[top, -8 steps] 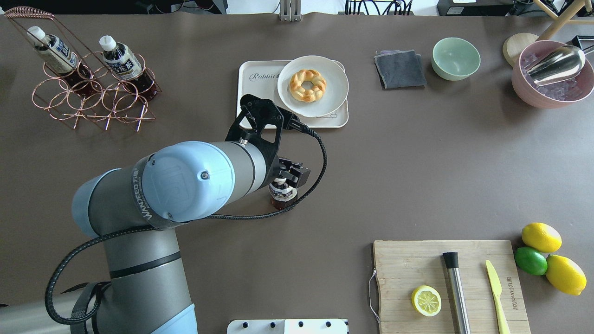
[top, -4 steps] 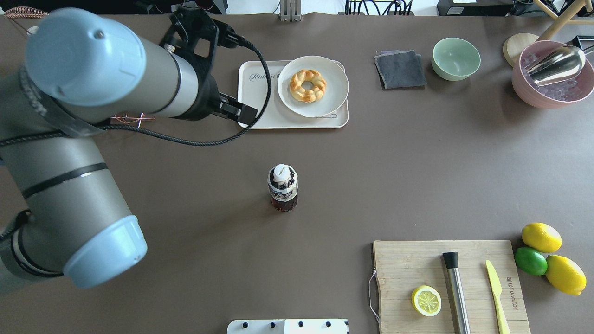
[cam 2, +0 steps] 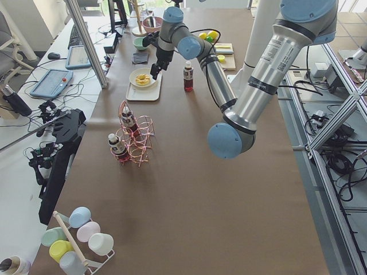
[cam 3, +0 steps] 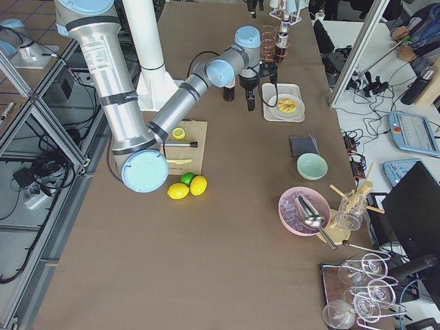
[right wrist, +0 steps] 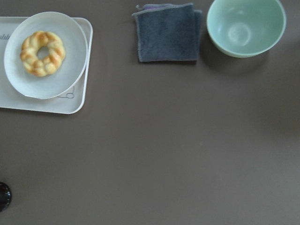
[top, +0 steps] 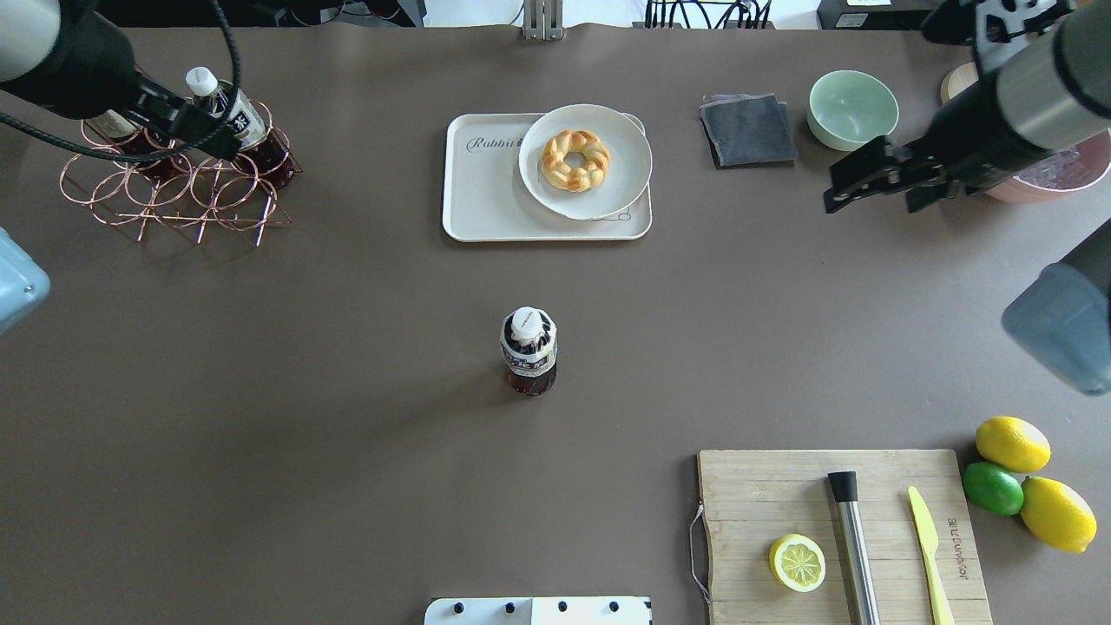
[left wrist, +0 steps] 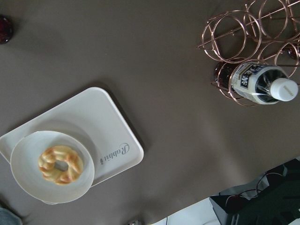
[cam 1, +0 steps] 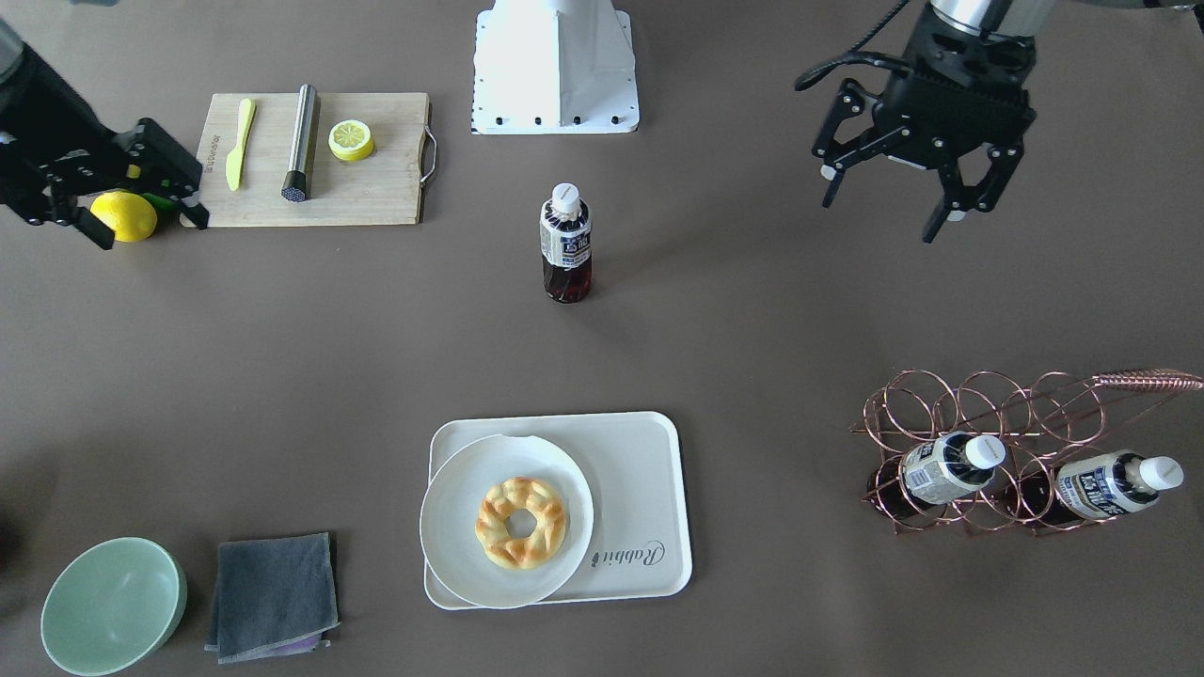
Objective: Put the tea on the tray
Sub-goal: 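Open and withdraw the left gripper while the right arm reaches toward the bottle, then lower the right gripper over the bottle and grasp its neck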
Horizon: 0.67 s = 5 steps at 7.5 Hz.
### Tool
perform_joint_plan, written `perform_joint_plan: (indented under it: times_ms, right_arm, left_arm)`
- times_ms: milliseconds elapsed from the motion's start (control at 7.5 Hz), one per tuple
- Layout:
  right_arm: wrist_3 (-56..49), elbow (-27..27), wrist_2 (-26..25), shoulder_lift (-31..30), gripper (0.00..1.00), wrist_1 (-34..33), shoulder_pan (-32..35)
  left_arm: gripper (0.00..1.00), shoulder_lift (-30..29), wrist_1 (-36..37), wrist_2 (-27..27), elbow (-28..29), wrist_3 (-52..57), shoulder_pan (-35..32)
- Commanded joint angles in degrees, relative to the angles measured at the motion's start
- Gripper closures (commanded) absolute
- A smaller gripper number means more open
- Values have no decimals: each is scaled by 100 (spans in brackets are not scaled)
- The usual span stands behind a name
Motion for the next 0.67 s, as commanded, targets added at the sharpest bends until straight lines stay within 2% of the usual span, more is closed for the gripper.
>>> perform_joint_plan:
  times_ms: [0, 133, 400, 533]
  right_arm:
    - [1685, -6, -1472, 1361, 0, -199, -1998]
    - [2141, -120, -1756, 1837, 0, -400, -2405]
    - [2811, -1013, -2353, 2751, 1, -420, -2925]
    - [2875, -1209, -2426, 2938, 2, -420, -3014]
  left_arm:
    - [5, 1197, -979, -909, 257, 1036, -938]
    - [5, 1487, -1340, -1007, 284, 1037, -1018]
    - [5, 1525, -1467, -1017, 346, 1020, -1028]
    - [5, 1525, -1467, -1017, 355, 1002, -1019]
